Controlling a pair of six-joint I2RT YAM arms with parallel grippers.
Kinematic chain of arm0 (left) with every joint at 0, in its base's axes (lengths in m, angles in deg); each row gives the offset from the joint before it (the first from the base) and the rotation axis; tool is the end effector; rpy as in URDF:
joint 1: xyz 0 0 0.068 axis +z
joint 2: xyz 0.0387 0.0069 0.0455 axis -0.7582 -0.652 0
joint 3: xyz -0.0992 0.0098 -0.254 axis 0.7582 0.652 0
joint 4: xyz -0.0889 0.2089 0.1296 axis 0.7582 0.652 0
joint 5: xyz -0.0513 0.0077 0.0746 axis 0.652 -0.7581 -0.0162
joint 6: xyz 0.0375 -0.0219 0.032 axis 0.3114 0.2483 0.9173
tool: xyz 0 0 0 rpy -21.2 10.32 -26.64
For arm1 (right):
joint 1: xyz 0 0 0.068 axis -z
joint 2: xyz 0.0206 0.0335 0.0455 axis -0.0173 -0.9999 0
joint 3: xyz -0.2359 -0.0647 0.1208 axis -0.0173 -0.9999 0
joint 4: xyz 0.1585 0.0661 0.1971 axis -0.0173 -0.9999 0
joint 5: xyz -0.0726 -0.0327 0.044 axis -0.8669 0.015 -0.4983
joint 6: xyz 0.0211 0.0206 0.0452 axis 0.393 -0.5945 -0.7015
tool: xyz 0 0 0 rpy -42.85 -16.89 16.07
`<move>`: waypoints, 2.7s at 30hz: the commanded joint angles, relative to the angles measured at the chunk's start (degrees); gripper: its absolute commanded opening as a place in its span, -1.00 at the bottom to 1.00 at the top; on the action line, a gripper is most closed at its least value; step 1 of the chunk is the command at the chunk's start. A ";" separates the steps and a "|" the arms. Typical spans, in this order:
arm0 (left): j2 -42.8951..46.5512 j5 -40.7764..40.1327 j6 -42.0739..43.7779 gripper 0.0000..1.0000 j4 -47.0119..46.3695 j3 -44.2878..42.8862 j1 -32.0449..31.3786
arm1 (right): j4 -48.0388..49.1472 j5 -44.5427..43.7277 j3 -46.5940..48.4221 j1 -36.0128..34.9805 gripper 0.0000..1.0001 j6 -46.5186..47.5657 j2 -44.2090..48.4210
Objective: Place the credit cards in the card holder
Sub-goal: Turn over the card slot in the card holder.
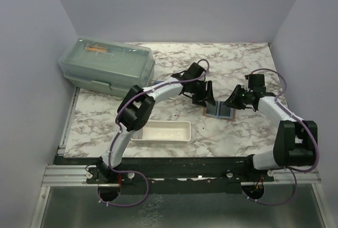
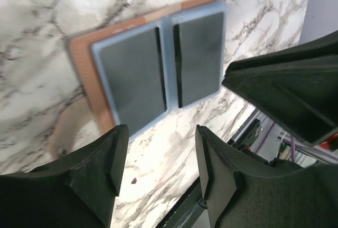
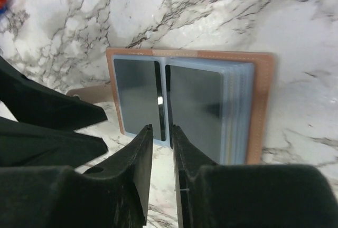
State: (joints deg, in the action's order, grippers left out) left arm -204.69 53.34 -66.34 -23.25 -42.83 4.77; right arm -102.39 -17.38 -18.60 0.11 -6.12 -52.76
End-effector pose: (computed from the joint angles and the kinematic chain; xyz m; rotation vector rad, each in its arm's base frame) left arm 0.3479 -0.3673 0.1786 0.3287 2.7085 -1.2134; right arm 0.2749 0.0061 0.2003 0.4714 2.4943 0.5865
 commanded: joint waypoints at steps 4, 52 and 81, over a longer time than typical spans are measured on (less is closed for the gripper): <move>1.94 -1.82 1.17 0.16 -0.23 0.79 1.39 | 4.93 1.51 1.52 -5.05 -0.53 -0.37 -7.57; -2.39 -0.52 0.39 -0.10 -0.93 -2.17 0.00 | 4.32 -5.66 3.46 -8.31 -1.00 -1.12 -17.91; -3.62 1.75 -1.48 -0.06 -1.20 -8.56 -3.00 | -3.03 -9.35 7.59 -7.31 -0.49 -4.77 -9.44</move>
State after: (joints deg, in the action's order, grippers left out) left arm -207.38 53.04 -67.02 -22.83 -47.97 2.80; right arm -102.29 -25.12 -13.16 -7.47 -10.20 -64.60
